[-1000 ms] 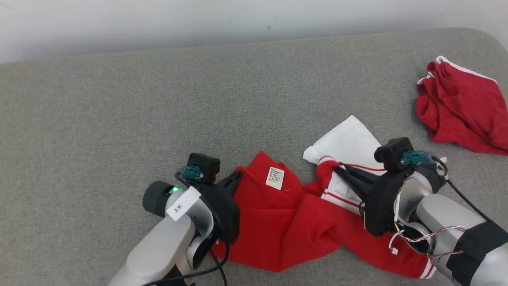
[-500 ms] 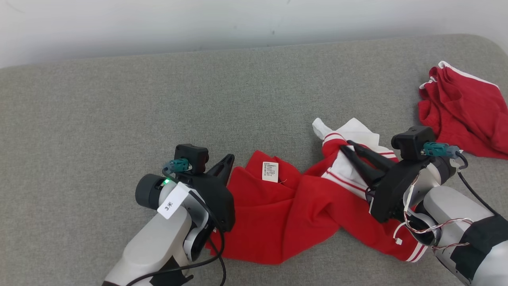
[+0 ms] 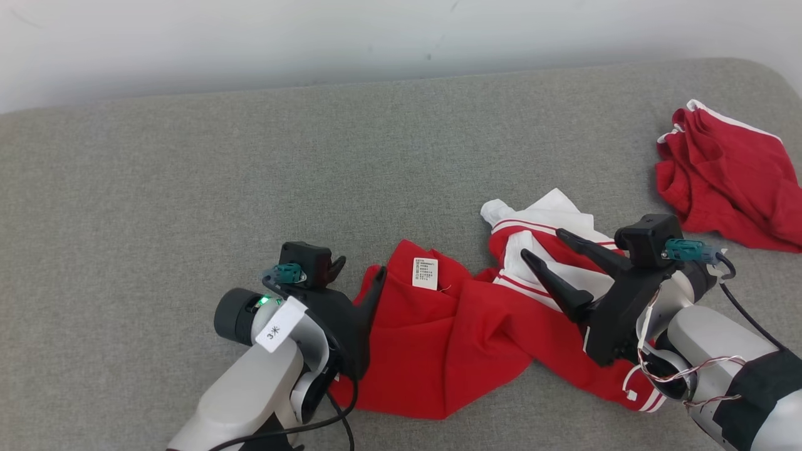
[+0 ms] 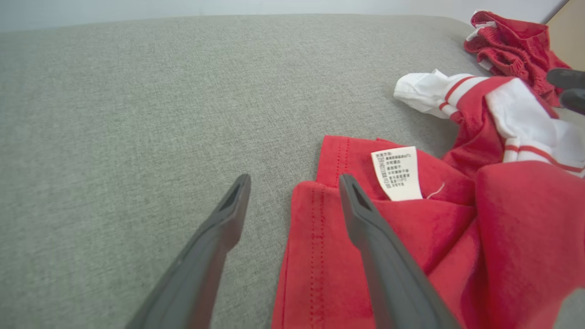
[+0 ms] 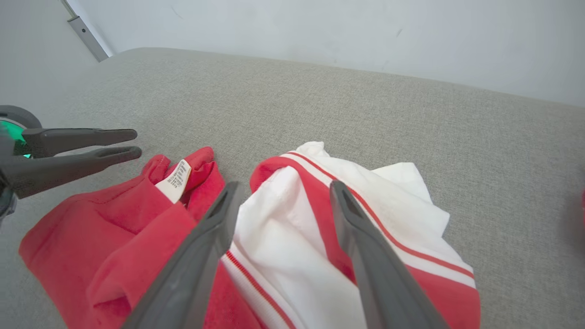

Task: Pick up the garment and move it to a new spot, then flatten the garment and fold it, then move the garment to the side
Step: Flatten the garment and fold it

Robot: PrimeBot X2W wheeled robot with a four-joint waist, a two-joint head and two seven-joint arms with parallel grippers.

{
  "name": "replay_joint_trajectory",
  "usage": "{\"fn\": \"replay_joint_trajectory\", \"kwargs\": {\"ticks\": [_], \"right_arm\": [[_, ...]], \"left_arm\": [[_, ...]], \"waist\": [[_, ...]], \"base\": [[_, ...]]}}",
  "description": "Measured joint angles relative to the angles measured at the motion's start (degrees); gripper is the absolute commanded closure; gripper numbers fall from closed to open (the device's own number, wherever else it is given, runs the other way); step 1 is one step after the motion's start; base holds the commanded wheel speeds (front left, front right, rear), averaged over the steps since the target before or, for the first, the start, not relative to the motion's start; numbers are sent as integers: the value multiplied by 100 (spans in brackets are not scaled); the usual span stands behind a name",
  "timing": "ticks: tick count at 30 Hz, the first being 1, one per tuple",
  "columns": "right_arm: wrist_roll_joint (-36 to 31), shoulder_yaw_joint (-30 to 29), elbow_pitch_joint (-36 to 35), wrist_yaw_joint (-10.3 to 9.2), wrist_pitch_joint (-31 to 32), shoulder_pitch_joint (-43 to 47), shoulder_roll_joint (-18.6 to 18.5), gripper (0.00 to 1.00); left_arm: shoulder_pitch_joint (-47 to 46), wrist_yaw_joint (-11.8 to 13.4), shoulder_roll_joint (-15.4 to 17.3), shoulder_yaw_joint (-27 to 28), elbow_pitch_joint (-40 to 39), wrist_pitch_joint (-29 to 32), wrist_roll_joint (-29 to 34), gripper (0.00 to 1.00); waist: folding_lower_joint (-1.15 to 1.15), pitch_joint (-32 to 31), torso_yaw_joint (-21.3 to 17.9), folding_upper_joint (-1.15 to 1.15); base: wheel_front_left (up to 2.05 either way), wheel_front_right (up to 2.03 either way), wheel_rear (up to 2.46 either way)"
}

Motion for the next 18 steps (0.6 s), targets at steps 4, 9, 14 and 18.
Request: {"fn": "replay_joint_trajectory", "kwargs": {"ticks": [4, 9, 14, 18], "right_arm": [[-1, 57, -29, 0, 89, -15, 32, 0], [-27, 113, -15, 0, 204, -68, 84, 0], [-33, 145, 47, 0, 293, -197, 129, 0], [-88, 192, 201, 0, 355, -264, 148, 0]], "left_arm": [[2, -1, -10, -123, 4, 55, -81, 0], [-18, -2, -8, -250, 45, 170, -256, 0], [-50, 0, -5, -325, 100, 199, -328, 0], [-194, 4, -8, -415, 99, 227, -378, 0]], "waist": [[0, 25, -24, 0], [0, 107, -50, 0], [0, 200, -74, 0], [0, 249, -88, 0]], "base": [[0, 0, 0], [0, 0, 0], [0, 0, 0], [0, 0, 0]]}}
